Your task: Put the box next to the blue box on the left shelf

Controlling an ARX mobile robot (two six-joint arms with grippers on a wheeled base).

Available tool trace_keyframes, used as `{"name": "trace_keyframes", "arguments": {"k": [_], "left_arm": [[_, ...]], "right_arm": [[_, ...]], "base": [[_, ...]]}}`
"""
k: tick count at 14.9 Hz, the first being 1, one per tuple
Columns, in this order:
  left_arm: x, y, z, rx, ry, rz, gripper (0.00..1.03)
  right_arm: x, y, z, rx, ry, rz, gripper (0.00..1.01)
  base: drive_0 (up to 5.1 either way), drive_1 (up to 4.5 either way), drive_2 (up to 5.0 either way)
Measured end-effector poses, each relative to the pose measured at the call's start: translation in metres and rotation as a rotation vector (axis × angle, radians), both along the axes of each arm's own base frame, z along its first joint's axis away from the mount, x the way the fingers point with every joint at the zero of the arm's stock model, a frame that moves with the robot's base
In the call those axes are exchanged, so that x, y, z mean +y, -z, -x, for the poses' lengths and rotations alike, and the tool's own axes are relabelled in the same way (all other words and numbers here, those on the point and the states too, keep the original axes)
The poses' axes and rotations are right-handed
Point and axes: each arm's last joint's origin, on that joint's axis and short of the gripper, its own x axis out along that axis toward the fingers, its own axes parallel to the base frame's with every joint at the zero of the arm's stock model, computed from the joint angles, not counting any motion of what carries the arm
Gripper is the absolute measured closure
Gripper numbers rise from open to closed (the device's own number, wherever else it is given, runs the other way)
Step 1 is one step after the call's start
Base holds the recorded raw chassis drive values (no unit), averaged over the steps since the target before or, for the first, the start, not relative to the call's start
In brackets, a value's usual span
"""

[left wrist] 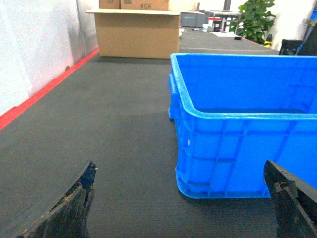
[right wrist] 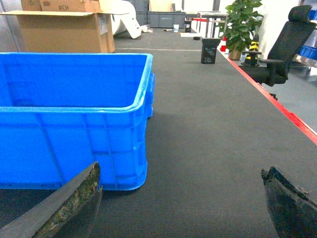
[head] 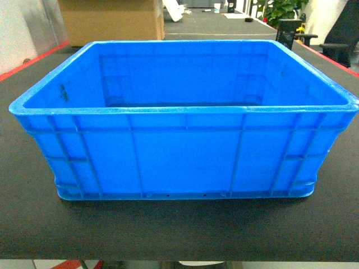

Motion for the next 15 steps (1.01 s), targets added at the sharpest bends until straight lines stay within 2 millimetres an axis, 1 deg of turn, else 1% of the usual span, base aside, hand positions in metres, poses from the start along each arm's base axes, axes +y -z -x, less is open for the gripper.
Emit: {"name": "trace_keyframes", "arguments": {"k": [6, 8, 9, 10, 11, 12, 13, 14, 15], "left_arm": [[0.0, 0.0, 0.0, 0.0, 0.0, 0.0, 0.05], [-0.005, 0.003, -0.003, 0.225, -0.144, -0.058, 0.05], [-0.005, 0.005, -0.007, 0.255, -0.214, -0.077, 0.05], [-0.002, -0.003, -0.015, 0.232, -0.255, -0.068, 0.05], [0.004, -0.039, -0.038, 0.155, -0.261, -0.037, 0.05], [0.007, -0.068, -0.06, 0.103, -0.251, -0.024, 0.05], [0.006, -0.095, -0.095, 0.097, -0.213, -0.021, 0.05], [0.002, -0.105, -0.13, 0.154, -0.183, -0.023, 0.05], [-0.002, -0.106, -0.157, 0.226, -0.165, -0.014, 0.05]], "right_arm": [[0.0, 0.0, 0.0, 0.0, 0.0, 0.0, 0.03], [0.003, 0.004, -0.003, 0.264, 0.113, 0.018, 0.03], [0.003, 0.006, -0.007, 0.284, 0.135, 0.014, 0.03], [0.003, -0.005, -0.014, 0.261, 0.135, -0.009, 0.03], [0.005, -0.038, -0.034, 0.207, 0.095, -0.033, 0.03], [0.005, -0.061, -0.052, 0.195, 0.075, -0.052, 0.03], [0.008, -0.084, -0.082, 0.22, 0.058, -0.068, 0.03], [0.013, -0.098, -0.111, 0.263, 0.023, -0.069, 0.03], [0.019, -0.106, -0.134, 0.294, -0.009, -0.06, 0.03]], "base": [[0.0, 0.0, 0.0], [0.0, 0.0, 0.0], [0.0, 0.0, 0.0], [0.0, 0.0, 0.0], [0.0, 0.0, 0.0], [0.0, 0.0, 0.0], [0.0, 0.0, 0.0], [0.0, 0.0, 0.0], [0.0, 0.0, 0.0]]}}
